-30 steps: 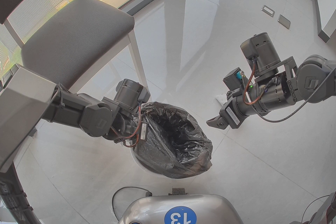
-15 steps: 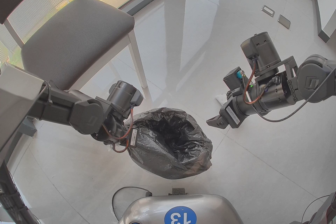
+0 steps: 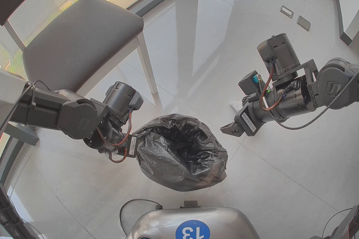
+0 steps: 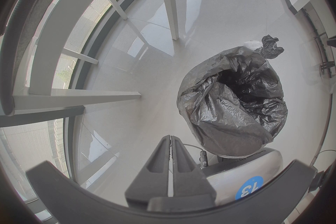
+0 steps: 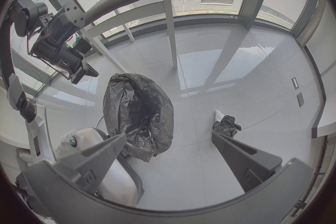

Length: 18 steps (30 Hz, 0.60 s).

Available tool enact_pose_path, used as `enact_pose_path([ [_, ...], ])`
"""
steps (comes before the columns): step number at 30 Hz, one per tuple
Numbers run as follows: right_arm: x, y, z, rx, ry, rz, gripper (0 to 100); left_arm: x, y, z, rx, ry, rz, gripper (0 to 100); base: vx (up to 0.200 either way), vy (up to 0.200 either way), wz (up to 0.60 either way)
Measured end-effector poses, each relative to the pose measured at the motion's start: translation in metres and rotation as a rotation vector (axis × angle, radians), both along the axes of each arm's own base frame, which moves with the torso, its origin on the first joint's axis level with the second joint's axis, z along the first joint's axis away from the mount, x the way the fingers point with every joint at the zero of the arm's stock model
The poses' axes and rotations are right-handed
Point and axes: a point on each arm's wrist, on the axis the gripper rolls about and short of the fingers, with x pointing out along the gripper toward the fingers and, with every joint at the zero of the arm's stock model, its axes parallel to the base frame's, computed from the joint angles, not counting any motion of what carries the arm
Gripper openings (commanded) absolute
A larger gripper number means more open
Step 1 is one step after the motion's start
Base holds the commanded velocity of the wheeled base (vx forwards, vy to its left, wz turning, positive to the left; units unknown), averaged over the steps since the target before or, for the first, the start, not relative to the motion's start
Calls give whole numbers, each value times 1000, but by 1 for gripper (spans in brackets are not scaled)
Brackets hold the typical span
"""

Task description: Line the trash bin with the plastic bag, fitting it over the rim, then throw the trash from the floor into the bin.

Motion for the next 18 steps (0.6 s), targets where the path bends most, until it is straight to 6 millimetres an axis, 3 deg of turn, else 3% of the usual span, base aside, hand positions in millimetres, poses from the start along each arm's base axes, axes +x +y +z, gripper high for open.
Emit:
enact_pose_path([
  [3, 0, 0, 0, 0, -1, 0, 100, -7, -3, 3, -3, -4, -15, 0, 0, 0, 0],
  [4, 0, 0, 0, 0, -1, 0, 100, -9, -4, 4, -4, -3, -20, 100, 0, 0, 0],
  [10, 0, 0, 0, -4, -1, 5, 100, -28, -14, 3, -31, 11, -42, 100, 0, 0, 0],
  [18, -3, 3, -3, -11, 8, 15, 100, -32, -36, 6, -62, 2, -89, 100, 0, 0, 0],
])
